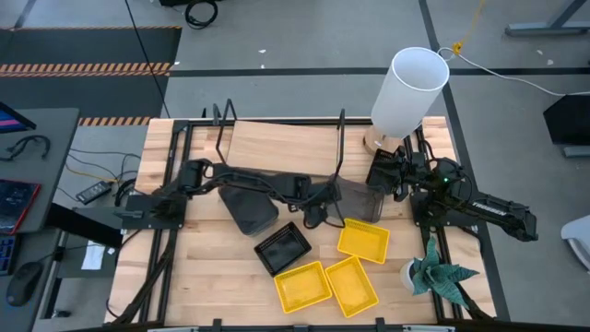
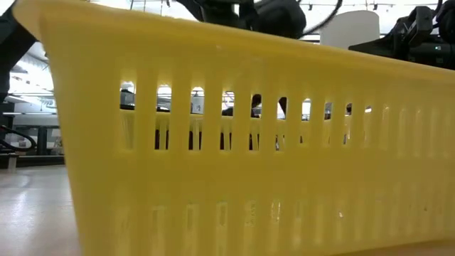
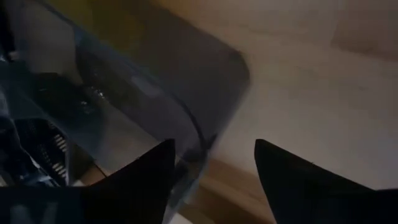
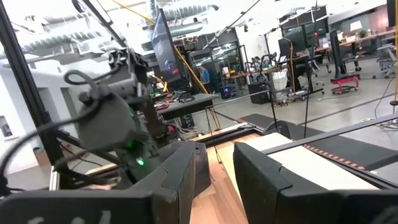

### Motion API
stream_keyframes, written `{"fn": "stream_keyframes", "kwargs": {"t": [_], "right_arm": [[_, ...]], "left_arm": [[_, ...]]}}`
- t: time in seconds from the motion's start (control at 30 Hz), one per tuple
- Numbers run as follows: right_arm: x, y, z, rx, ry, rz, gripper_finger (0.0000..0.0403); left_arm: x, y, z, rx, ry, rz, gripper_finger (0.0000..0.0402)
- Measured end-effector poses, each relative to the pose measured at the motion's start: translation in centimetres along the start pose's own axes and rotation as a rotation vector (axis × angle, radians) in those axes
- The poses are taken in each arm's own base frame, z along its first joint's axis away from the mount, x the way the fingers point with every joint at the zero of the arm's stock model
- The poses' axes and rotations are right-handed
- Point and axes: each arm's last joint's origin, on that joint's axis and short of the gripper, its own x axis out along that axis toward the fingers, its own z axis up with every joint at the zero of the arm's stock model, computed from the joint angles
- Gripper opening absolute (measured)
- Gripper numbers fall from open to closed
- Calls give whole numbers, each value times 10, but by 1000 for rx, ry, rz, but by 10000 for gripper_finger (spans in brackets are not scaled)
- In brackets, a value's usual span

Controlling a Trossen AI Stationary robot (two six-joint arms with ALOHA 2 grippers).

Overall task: Stack baskets on shelf by color
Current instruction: Stack the right black bin on top of the left black stacked bins

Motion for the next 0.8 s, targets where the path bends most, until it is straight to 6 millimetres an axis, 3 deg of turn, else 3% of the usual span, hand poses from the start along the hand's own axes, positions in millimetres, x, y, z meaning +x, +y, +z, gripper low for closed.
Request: {"fn": "stream_keyframes", "kwargs": {"t": [0.33,0.63,0.8], "right_arm": [[0,0,0,-1,-4,5,115],[0,0,0,-1,-4,4,115],[0,0,0,-1,-4,5,115]], "left_arm": [[6,1,-11,55,18,0,125],[3,0,-2,73,-12,-1,15],[1,-2,6,84,13,-2,10]]}}
